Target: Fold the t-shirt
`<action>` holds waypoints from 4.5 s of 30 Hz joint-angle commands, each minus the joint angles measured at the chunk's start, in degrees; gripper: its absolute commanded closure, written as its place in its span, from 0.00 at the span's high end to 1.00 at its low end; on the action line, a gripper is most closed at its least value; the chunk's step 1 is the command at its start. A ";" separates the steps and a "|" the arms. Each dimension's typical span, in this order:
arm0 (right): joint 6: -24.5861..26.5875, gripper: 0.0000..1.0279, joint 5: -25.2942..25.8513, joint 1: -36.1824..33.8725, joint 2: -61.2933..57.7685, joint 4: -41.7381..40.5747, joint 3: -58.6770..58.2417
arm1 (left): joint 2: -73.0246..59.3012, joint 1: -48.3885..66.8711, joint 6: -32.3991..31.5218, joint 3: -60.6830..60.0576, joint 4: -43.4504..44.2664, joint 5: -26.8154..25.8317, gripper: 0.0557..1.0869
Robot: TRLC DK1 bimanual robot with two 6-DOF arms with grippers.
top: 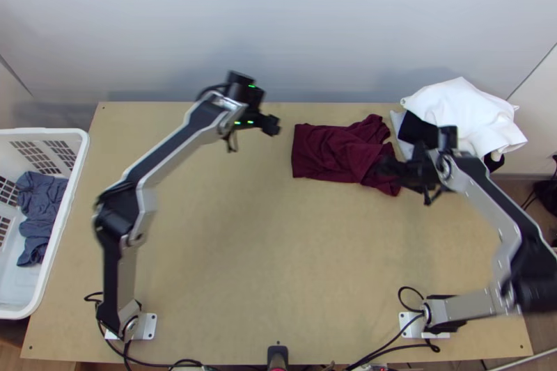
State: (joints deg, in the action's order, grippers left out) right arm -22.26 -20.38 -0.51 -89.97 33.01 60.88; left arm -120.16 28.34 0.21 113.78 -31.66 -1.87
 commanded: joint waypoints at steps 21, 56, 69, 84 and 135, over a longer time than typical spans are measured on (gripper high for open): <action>0.20 0.03 5.09 14.14 -30.96 -0.50 32.37 | 33.23 -11.11 -1.79 -37.58 9.95 0.02 0.85; -5.42 0.03 9.48 -22.95 -17.52 3.81 56.45 | 47.82 -21.48 3.13 -53.31 10.21 -0.50 0.85; 13.38 0.03 8.96 -32.53 -12.33 2.49 26.22 | 48.35 -15.68 1.81 -53.83 10.30 -0.50 0.85; 11.89 0.95 4.03 -34.73 -2.05 -3.13 21.73 | 55.91 -15.94 -0.56 -58.32 9.07 -0.33 0.85; 14.00 0.95 4.30 3.77 84.26 -28.71 -49.02 | 119.10 -25.35 -7.94 -99.80 16.98 -0.68 0.91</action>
State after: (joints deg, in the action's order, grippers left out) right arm -7.09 -17.74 4.47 -14.90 17.02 23.55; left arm -14.22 1.32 -7.16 22.50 -18.13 -2.50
